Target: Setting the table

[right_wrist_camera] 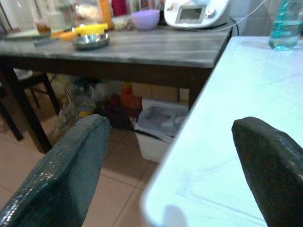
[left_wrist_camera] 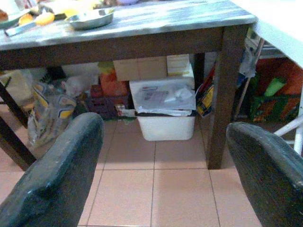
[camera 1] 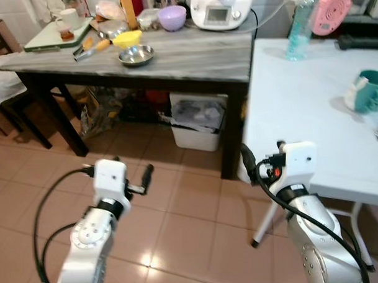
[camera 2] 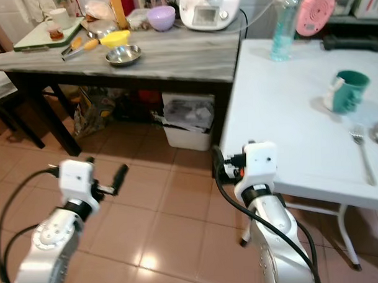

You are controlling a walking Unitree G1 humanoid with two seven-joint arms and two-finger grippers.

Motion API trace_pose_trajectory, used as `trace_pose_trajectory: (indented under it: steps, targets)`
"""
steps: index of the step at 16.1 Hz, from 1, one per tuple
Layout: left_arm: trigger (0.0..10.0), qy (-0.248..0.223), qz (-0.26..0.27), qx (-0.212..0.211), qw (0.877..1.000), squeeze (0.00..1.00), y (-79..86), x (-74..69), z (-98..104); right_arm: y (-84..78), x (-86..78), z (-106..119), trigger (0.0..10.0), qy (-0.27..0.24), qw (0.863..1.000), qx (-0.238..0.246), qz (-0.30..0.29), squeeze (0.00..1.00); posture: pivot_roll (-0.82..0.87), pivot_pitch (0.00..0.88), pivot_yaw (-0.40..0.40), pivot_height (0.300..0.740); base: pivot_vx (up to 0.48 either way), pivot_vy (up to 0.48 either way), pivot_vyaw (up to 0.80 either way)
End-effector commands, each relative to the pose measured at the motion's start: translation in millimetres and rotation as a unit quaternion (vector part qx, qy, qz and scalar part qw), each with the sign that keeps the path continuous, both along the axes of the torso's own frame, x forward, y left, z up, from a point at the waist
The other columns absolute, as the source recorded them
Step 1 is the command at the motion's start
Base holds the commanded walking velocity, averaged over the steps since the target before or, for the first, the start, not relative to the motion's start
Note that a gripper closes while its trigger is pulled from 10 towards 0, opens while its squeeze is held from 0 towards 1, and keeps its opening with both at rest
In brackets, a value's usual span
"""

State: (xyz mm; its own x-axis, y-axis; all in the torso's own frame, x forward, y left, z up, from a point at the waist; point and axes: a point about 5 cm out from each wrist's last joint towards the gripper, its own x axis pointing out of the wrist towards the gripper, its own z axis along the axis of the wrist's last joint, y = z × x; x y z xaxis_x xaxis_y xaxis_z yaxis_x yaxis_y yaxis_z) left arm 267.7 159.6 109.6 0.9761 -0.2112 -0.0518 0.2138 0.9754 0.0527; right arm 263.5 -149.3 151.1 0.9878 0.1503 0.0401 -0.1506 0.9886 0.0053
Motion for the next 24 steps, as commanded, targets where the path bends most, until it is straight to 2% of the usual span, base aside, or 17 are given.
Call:
trace_pose_trajectory:
  steps: [1,5,10,13,19,24]
  targets:
    - [10.0,-0.003,-0.01,-0.007,1.0,0.0,-6.0,0.5,4,-4.8,-1.5,2,10.0,-0.006,1.0,-0.002,-0.009,0.0,-0.05,0.091,0.085,0.74,0.0,-0.375,0.0]
    - [10.0,-0.001,-0.009,-0.008,1.0,0.0,-6.1,-1.3,3,-4.1,-1.1,3,10.0,-0.009,1.0,0.009,-0.011,0.0,-0.05,0.093,0.081,0.74,0.0,-0.374,0.0]
    - [10.0,0.001,-0.004,0.001,1.0,0.0,-3.0,-1.3,2,-0.1,0.6,1,10.0,0.0,1.0,0.016,-0.006,0.0,-0.04,0.1,0.081,0.74,0.0,-0.372,-0.6]
    - [10.0,0.003,-0.002,0.003,1.0,0.0,-2.7,-4.2,1,2.3,0.3,0,10.0,0.001,1.0,0.02,-0.003,0.0,-0.02,0.101,0.078,0.74,0.0,-0.364,0.0]
    - [10.0,-0.002,0.007,-0.004,1.0,0.0,0.1,-2.4,4,7.5,5.9,0,10.0,-0.001,1.0,0.023,0.002,0.0,-0.01,0.096,0.081,0.74,0.0,0.0,0.0]
    - [10.0,-0.014,-0.013,-0.003,1.0,0.0,-6.2,2.0,9,6.7,7.6,1,10.0,-0.007,1.0,0.027,-0.015,0.0,-0.02,0.094,0.102,0.74,0.0,0.0,0.0]
